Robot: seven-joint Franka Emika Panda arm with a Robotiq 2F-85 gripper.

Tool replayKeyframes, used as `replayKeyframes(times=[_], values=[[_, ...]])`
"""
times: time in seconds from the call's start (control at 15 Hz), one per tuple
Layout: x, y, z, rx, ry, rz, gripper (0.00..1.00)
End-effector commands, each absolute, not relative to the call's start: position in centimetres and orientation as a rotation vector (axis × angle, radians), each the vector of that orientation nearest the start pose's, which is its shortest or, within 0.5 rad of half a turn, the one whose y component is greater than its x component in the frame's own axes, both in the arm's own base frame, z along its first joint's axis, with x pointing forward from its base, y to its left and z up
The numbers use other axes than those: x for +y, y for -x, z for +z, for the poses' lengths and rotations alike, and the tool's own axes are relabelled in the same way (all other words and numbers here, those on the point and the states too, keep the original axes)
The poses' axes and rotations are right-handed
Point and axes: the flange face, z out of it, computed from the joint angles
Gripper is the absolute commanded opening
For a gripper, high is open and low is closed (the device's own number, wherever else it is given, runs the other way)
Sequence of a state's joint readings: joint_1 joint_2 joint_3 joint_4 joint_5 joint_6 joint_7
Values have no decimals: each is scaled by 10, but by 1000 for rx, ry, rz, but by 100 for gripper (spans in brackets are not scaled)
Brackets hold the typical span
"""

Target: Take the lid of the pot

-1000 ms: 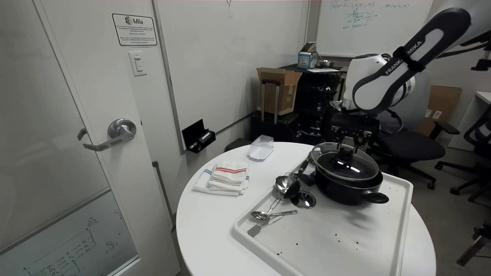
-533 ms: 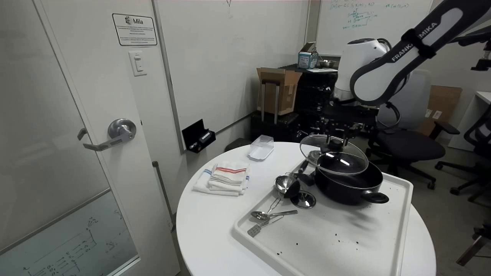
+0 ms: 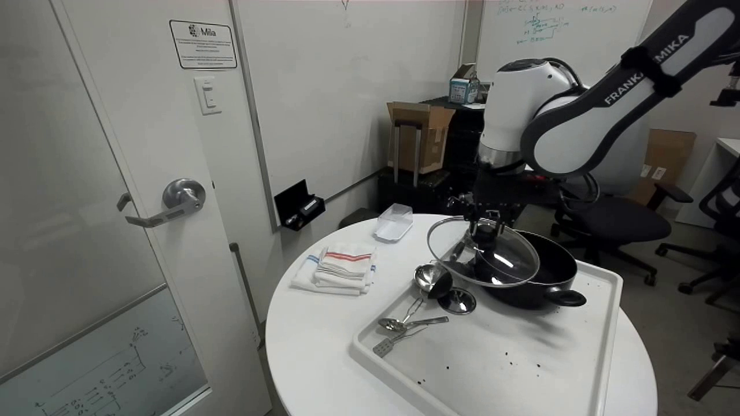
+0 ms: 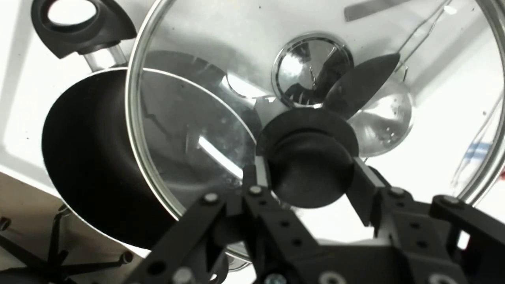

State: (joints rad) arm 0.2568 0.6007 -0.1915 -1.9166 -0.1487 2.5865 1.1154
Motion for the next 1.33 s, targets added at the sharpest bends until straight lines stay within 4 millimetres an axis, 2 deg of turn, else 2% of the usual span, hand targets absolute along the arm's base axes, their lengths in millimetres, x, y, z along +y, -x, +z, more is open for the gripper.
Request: replayKeyframes(times=[0.0,0.2,0.47,0.93,1.27], values=[[83,-621,196,1179,3049,-274,25],[108,-610,187,1009,3131,-255,25],[129,-590,167,791,3225,-207,25],[146,-554,125,450,3354,-124,25],[160,-541,102,264,3358,-99,25]])
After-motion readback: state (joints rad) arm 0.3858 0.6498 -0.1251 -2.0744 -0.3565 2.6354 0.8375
